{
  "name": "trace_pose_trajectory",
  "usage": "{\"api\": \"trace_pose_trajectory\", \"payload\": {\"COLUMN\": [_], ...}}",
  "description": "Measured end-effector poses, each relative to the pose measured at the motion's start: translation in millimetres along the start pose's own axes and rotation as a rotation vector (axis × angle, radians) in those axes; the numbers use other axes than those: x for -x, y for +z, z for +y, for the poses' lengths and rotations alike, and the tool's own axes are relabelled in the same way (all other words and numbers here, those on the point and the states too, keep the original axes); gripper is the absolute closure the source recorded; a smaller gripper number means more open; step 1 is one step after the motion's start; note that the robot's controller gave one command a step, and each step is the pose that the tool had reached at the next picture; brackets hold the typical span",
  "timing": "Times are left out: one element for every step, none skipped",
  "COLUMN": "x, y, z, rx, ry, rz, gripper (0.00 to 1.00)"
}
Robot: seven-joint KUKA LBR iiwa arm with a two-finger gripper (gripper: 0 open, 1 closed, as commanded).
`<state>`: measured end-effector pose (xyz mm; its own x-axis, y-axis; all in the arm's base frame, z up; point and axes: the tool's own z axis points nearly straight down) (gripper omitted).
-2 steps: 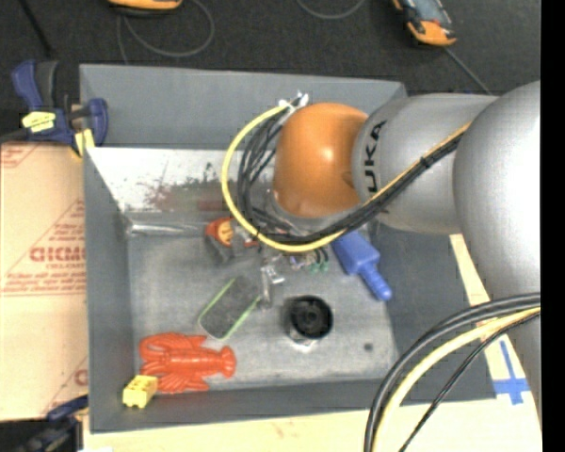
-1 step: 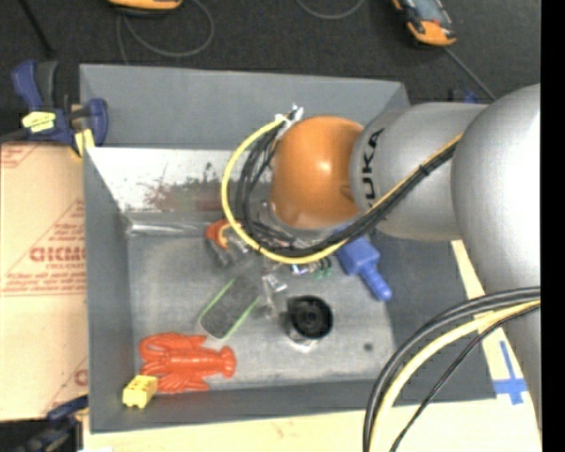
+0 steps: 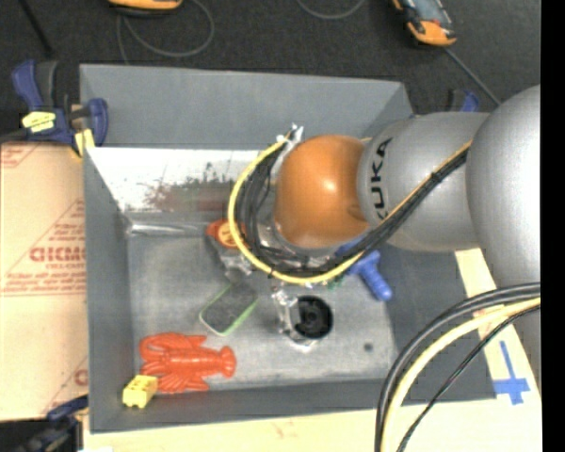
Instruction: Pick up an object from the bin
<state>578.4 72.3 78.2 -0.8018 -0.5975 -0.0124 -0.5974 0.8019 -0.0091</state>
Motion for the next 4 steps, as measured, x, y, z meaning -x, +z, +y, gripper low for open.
{"api": "trace_pose_trajectory", "payload": {"x": [-14.0,-33.1,-35.0,-80.6], "y": [4.3,-16.6,-32.7,-51.7], "z": [8.1,-10.9,-40.5,-40.9], "rx": [0.010,0.008,0.007,0.009], "ry": [0.013,0.031,-0.059,-0.027], "rz": [0.010,0.010,0.010,0.009], "gripper": [0.00,0.00,0.00,0.00]}}
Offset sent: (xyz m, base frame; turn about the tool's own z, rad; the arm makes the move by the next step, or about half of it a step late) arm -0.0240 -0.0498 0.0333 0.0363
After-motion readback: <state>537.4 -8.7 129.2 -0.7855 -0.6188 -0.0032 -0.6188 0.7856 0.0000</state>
